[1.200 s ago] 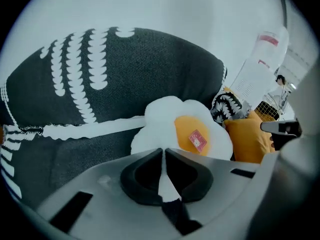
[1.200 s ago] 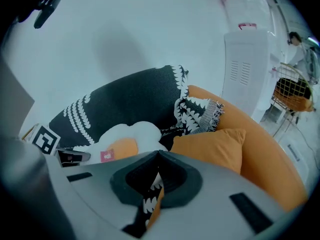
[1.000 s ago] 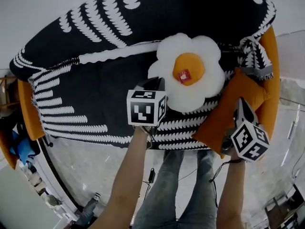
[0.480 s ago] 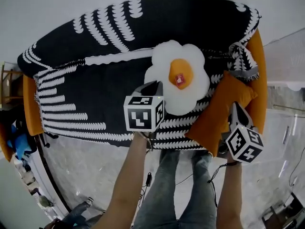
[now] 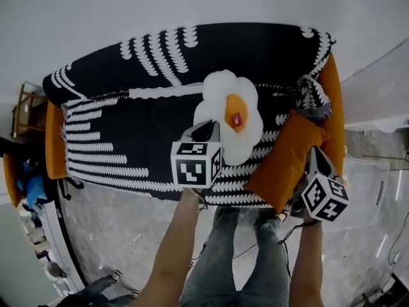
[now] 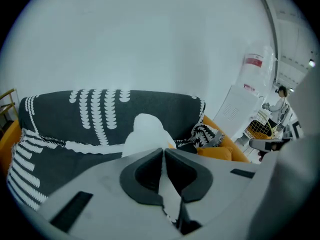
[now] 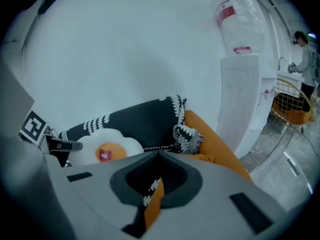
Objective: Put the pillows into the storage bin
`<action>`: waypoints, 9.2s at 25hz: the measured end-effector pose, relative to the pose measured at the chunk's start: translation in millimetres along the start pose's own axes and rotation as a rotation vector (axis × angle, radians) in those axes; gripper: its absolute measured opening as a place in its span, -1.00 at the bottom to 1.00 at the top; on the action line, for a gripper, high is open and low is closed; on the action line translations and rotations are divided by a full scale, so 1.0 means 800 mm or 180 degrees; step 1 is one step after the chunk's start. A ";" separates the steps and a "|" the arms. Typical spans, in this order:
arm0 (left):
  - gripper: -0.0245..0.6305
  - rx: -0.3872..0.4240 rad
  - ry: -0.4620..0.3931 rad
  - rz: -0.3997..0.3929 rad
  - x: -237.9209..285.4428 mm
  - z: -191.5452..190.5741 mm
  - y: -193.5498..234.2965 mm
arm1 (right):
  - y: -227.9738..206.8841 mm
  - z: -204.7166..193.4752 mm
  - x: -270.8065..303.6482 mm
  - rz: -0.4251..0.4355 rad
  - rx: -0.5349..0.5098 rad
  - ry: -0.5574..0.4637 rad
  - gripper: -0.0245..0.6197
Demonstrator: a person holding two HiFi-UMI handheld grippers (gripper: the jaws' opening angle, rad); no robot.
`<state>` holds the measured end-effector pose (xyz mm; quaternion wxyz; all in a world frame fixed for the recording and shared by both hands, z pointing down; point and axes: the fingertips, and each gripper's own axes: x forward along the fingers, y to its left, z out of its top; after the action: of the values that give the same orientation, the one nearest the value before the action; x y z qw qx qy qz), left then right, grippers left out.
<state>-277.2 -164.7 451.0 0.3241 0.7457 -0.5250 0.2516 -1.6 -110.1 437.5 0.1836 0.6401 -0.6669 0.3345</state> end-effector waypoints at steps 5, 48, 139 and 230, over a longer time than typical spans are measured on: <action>-0.88 0.0118 -0.0139 -0.0005 -0.031 0.042 -0.029 | -0.012 0.030 -0.028 -0.0004 0.0083 -0.0147 -0.92; -0.88 0.1891 -0.0115 -0.2016 -0.082 0.030 -0.678 | -0.433 -0.099 -0.435 -0.1986 0.1709 -0.0797 -0.92; -0.42 0.1192 0.0484 -0.2016 0.118 -0.151 -0.762 | -0.581 -0.244 -0.300 -0.1669 0.1771 -0.0290 -0.92; -0.88 0.0232 0.0805 -0.0798 0.096 -0.180 -0.270 | -0.273 -0.138 -0.131 -0.1033 0.0893 0.0003 -0.92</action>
<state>-53.0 -53.2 554.0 0.3891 0.7790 -0.3735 0.3198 203.0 51.2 491.0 0.1444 0.7582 -0.5019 0.3904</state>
